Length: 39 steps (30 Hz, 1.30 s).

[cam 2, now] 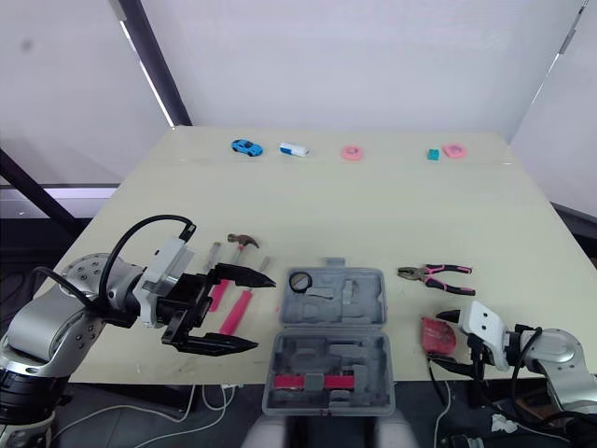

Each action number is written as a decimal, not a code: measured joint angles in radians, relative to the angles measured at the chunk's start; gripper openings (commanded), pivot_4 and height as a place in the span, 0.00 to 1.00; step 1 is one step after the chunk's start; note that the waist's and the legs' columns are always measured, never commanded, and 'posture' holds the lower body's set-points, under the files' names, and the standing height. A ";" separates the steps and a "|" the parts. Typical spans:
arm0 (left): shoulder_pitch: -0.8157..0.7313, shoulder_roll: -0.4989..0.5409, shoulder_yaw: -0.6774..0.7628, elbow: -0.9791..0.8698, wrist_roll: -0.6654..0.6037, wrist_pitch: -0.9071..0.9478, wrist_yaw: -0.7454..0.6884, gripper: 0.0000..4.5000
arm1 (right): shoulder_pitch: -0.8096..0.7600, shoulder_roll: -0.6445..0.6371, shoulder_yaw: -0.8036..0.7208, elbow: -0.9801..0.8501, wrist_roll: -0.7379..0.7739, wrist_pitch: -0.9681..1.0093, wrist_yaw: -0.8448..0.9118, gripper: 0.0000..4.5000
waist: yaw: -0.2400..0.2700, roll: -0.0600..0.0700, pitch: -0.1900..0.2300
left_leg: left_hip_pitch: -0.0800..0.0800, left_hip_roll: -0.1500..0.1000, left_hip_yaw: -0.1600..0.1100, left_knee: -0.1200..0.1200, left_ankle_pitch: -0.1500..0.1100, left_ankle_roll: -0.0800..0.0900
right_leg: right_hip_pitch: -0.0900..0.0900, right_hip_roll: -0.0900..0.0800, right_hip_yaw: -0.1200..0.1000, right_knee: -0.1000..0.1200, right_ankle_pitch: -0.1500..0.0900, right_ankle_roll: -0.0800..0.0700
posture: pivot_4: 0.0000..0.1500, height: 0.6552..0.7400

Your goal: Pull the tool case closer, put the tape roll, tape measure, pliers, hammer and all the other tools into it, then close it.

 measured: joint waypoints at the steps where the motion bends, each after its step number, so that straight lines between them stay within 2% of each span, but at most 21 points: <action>1: 0.000 0.000 0.000 0.000 0.000 0.000 0.000 1.00 | 0.000 0.000 0.003 -0.003 -0.002 0.003 -0.001 0.99 | 0.000 0.000 0.000 | 0.000 0.000 0.000 0.000 0.000 0.000 | 0.000 0.000 0.000 0.000 0.000 0.000 | 1.00 0.99; 2: 0.000 0.000 0.000 0.000 0.000 -0.001 0.000 1.00 | 0.000 0.000 0.006 -0.009 -0.005 0.010 -0.003 0.99 | 0.000 0.000 0.000 | 0.000 0.000 0.000 0.000 0.000 0.000 | 0.000 0.000 0.000 0.000 0.000 0.000 | 1.00 0.99; 3: 0.000 0.000 0.000 0.002 0.000 -0.001 0.000 1.00 | 0.000 0.000 0.012 -0.022 -0.008 0.019 -0.005 0.93 | 0.000 0.000 0.000 | 0.000 0.000 0.000 0.000 0.000 0.000 | 0.000 0.000 0.000 0.000 0.000 0.000 | 1.00 0.99; 5: 0.000 0.000 0.000 0.007 0.000 -0.002 0.000 1.00 | 0.000 0.000 0.015 -0.031 -0.009 0.030 -0.009 0.82 | 0.000 0.000 0.000 | 0.000 0.000 0.000 0.000 0.000 0.000 | 0.000 0.000 0.000 0.000 0.000 0.000 | 1.00 0.99; 6: 0.000 0.000 0.000 0.007 0.000 -0.002 0.000 1.00 | 0.000 0.000 0.015 -0.035 -0.010 0.031 -0.011 0.70 | 0.000 0.000 0.000 | 0.000 0.000 0.000 0.000 0.000 0.000 | 0.000 0.000 0.000 0.000 0.000 0.000 | 1.00 0.99; 7: 0.000 0.000 0.000 0.007 0.000 -0.002 0.000 1.00 | 0.000 0.000 0.015 -0.038 -0.010 0.032 -0.013 0.64 | 0.000 0.000 0.000 | 0.000 0.000 0.000 0.000 0.000 0.000 | 0.000 0.000 0.000 0.000 0.000 0.000 | 1.00 0.99; 18: 0.002 -0.003 0.000 0.009 0.001 -0.016 0.001 1.00 | 0.019 -0.060 0.006 -0.103 -0.008 0.058 -0.021 0.64 | 0.000 0.000 0.000 | 0.000 0.000 0.000 0.000 0.000 0.000 | 0.000 0.000 0.000 0.000 0.000 0.000 | 1.00 0.99; 24: 0.010 -0.018 0.000 0.009 -0.001 -0.018 0.016 1.00 | -0.025 -0.131 0.012 -0.246 0.007 0.209 -0.001 0.64 | -0.003 0.000 0.000 | 0.000 0.000 0.001 0.000 0.000 0.000 | 0.000 0.000 0.000 0.001 0.000 0.000 | 1.00 0.99; 31: 0.067 -0.029 0.029 0.005 -0.004 -0.014 0.082 1.00 | -0.271 -0.160 0.144 -0.360 -0.050 0.453 0.016 0.64 | 0.001 0.000 0.000 | -0.001 0.000 0.000 0.000 0.000 0.000 | -0.001 0.000 0.000 0.000 0.001 -0.002 | 1.00 0.99; 36: 0.105 -0.036 0.074 -0.009 -0.012 -0.005 0.139 1.00 | -0.464 -0.155 0.269 -0.321 -0.136 0.532 0.056 0.64 | -0.001 0.001 0.001 | -0.001 0.000 0.001 0.000 0.000 0.000 | -0.001 0.000 0.000 -0.001 0.001 -0.002 | 1.00 0.99; 39: 0.149 -0.037 0.107 -0.022 -0.012 -0.005 0.175 1.00 | -0.580 -0.107 0.346 -0.274 -0.185 0.563 0.084 0.64 | -0.006 0.001 0.001 | -0.001 0.001 0.001 0.000 0.000 0.000 | -0.002 0.000 0.000 0.000 0.001 -0.003 | 1.00 0.99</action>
